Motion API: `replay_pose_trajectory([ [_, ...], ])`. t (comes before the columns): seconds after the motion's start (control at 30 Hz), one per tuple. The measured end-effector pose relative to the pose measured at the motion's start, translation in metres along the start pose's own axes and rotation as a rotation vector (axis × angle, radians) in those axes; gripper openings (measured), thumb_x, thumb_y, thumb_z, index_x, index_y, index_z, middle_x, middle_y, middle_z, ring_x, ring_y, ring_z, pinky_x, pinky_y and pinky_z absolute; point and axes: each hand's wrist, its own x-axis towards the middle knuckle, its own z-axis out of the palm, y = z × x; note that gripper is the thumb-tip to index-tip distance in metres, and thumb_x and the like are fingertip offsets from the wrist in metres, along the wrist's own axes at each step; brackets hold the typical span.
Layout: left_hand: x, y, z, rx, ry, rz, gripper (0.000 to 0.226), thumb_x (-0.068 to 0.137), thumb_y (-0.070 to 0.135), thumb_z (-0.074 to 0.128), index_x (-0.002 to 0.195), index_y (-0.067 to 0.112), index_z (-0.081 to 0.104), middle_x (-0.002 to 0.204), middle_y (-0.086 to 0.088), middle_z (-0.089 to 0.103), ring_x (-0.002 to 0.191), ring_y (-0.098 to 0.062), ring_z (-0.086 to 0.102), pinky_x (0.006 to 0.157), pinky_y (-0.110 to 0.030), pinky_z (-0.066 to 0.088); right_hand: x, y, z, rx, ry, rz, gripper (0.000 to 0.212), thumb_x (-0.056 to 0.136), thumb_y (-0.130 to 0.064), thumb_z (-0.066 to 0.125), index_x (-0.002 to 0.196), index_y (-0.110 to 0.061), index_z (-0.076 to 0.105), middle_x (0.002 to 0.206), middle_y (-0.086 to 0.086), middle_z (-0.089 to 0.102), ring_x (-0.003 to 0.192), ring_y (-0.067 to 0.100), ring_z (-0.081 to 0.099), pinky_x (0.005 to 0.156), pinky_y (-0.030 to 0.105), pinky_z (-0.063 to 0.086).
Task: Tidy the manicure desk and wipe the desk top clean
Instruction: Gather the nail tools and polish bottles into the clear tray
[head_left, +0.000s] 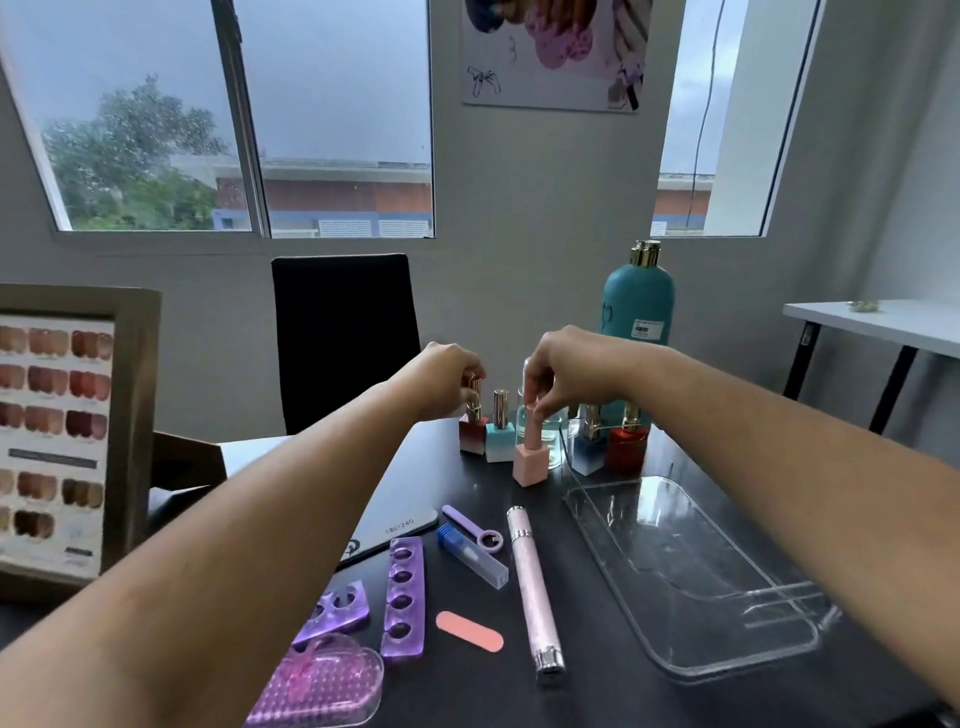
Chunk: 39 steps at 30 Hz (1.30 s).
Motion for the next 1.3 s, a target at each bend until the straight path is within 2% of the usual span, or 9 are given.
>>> replay_pose_trajectory([
  [0.33,-0.039,0.005,-0.054,-0.004,-0.013,0.012,0.038,0.081,0.020,0.070,0.117,0.012,0.062,0.106,-0.002,0.067,0.095,-0.018,0.062,0.090,-0.024,0.043,-0.022,-0.017,-0.023,0.033,0.165,-0.045,0.019,0.076,-0.022,0.076,0.094,-0.017,0.073,0.077,-0.014,0.064,0.072,0.001,0.061,0.062,0.011,0.042],
  [0.53,-0.102,0.004,-0.092,-0.027,0.014,0.025,0.034,0.080,0.021,0.071,0.112,0.013,0.065,0.104,-0.002,0.068,0.089,-0.015,0.062,0.086,-0.026,0.050,-0.055,-0.054,-0.023,0.058,0.175,-0.122,0.015,0.074,-0.025,0.078,0.088,-0.024,0.073,0.074,-0.019,0.066,0.068,-0.005,0.061,0.056,0.006,0.040],
  [0.7,-0.152,-0.005,-0.092,-0.016,-0.049,-0.010,0.032,0.078,0.021,0.073,0.108,0.015,0.066,0.101,0.000,0.069,0.086,-0.011,0.062,0.081,-0.023,0.049,-0.083,-0.086,0.004,0.010,0.101,-0.094,0.016,0.072,-0.024,0.079,0.087,-0.020,0.075,0.068,-0.019,0.061,0.069,0.005,0.061,0.068,0.020,0.047],
  [0.83,-0.179,-0.013,-0.073,0.023,-0.150,-0.080,0.036,0.077,0.024,0.074,0.110,0.015,0.065,0.105,-0.001,0.068,0.089,-0.014,0.062,0.084,-0.027,0.050,-0.094,-0.102,0.032,-0.247,-0.077,0.022,0.032,0.075,-0.036,0.076,0.091,-0.009,0.073,0.085,0.006,0.069,0.071,0.019,0.057,0.065,0.025,0.044],
  [0.9,-0.188,-0.018,-0.062,0.040,-0.205,-0.126,0.038,0.077,0.026,0.073,0.112,0.015,0.064,0.106,-0.001,0.067,0.090,-0.015,0.061,0.083,-0.026,0.048,-0.095,-0.107,0.043,-0.302,-0.162,0.113,0.042,0.077,-0.043,0.072,0.074,-0.002,0.068,0.063,0.007,0.064,0.054,0.016,0.050,0.061,0.026,0.044],
  [0.97,-0.192,-0.023,-0.053,0.064,-0.264,-0.148,0.037,0.078,0.028,0.073,0.112,0.015,0.064,0.107,-0.001,0.068,0.092,-0.017,0.061,0.082,-0.024,0.045,-0.092,-0.108,0.052,-0.290,-0.194,0.212,0.048,0.078,-0.045,0.071,0.054,-0.006,0.055,0.035,-0.003,0.052,0.037,0.009,0.049,0.063,0.028,0.050],
  [1.0,-0.193,-0.025,-0.049,0.079,-0.286,-0.156,0.037,0.078,0.029,0.072,0.112,0.016,0.065,0.107,-0.001,0.069,0.093,-0.018,0.062,0.082,-0.023,0.045,-0.090,-0.106,0.055,-0.256,-0.202,0.264,0.048,0.078,-0.043,0.072,0.054,-0.006,0.053,0.033,-0.004,0.052,0.035,0.008,0.051,0.065,0.029,0.053],
  [1.13,-0.190,-0.034,-0.042,0.102,-0.289,-0.196,0.034,0.076,0.032,0.073,0.106,0.016,0.069,0.100,-0.002,0.072,0.085,-0.017,0.061,0.080,-0.026,0.047,-0.079,-0.101,0.062,0.050,-0.276,0.451,0.035,0.082,-0.027,0.072,0.081,0.004,0.057,0.071,0.013,0.065,0.055,0.020,0.062,0.065,0.029,0.057],
  [1.3,-0.182,-0.038,-0.037,0.060,-0.258,-0.225,0.026,0.072,0.032,0.077,0.092,0.014,0.075,0.091,-0.001,0.072,0.077,-0.013,0.058,0.073,-0.025,0.049,-0.067,-0.099,0.066,0.155,-0.358,0.523,0.027,0.085,-0.022,0.069,0.083,0.002,0.058,0.072,0.011,0.061,0.062,0.017,0.060,0.079,0.030,0.055],
])
